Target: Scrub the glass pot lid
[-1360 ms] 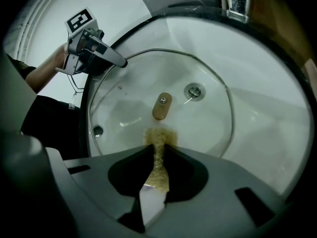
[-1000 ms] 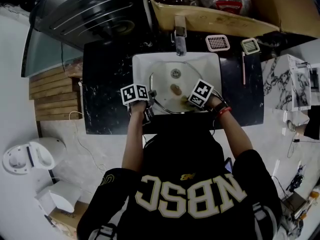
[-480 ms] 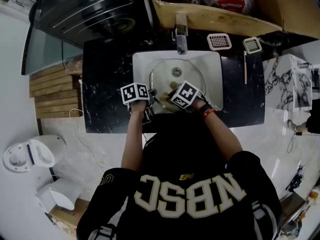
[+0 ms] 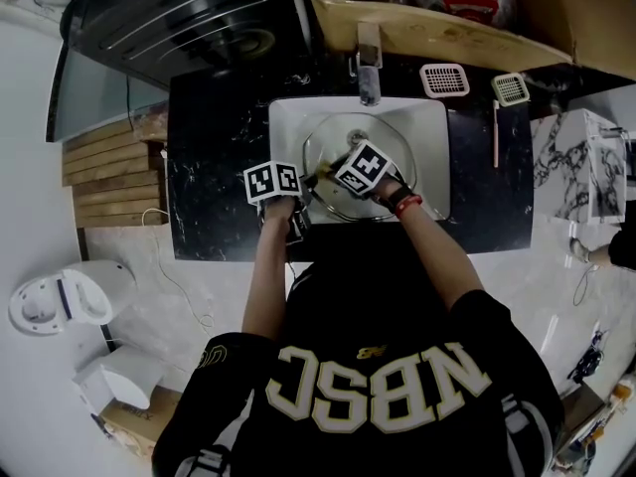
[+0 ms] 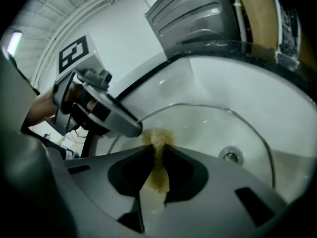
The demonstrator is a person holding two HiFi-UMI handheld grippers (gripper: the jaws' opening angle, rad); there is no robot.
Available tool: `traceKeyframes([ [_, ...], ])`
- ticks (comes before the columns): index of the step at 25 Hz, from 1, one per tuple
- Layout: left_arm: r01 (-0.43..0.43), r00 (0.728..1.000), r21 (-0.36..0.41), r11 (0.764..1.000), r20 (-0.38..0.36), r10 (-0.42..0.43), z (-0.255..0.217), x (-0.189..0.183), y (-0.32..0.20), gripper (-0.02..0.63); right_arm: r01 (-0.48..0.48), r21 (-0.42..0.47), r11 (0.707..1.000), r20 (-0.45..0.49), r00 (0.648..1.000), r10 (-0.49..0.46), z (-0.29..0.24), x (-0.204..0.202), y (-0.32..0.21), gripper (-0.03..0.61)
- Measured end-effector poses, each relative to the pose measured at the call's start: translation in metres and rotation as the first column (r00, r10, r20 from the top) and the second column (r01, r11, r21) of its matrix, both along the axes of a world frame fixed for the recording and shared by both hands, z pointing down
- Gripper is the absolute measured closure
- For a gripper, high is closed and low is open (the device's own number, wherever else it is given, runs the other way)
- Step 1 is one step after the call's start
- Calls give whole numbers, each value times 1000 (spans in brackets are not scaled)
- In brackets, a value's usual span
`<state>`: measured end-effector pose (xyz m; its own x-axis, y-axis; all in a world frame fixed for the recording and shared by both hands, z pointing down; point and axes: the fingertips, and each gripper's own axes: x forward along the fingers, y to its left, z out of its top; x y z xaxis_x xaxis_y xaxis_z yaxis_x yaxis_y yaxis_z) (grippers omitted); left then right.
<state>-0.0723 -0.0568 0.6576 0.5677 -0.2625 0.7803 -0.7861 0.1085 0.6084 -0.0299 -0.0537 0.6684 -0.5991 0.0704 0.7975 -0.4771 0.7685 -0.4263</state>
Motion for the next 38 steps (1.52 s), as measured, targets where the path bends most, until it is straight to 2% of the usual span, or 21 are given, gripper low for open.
traceKeyframes([
  [3, -16, 1000, -11, 1000, 2, 16, 1, 2, 2, 525, -80, 14, 997, 36, 996, 79, 6, -5, -23, 505],
  [5, -22, 1000, -17, 1000, 17, 22, 2, 1, 3, 523, -88, 42, 995, 18, 996, 87, 12, -7, -37, 505],
  [12, -29, 999, -32, 999, 19, 30, 3, 1, 5, 521, -143, 193, 971, -128, 977, 170, 34, 14, -85, 505],
  [19, -34, 999, -32, 999, 0, 34, 3, 3, 5, 516, -171, 290, 942, -275, 927, 253, 61, 74, -110, 505],
  [22, -31, 1000, -32, 999, 1, 31, 3, 1, 5, 515, -180, 278, 944, -308, 914, 265, 64, 99, -113, 505],
  [25, -34, 999, -35, 999, 6, 35, 4, 2, 6, 517, -171, 256, 951, -386, 884, 263, 63, 134, -107, 506],
  [36, -42, 999, -17, 999, -2, 42, 1, 3, 5, 517, -74, 159, 985, -433, 891, 136, 55, 168, -62, 508],
  [38, -43, 999, -14, 999, -6, 43, 0, 4, 5, 517, -50, 128, 991, -474, 874, 105, 50, 175, -48, 508],
])
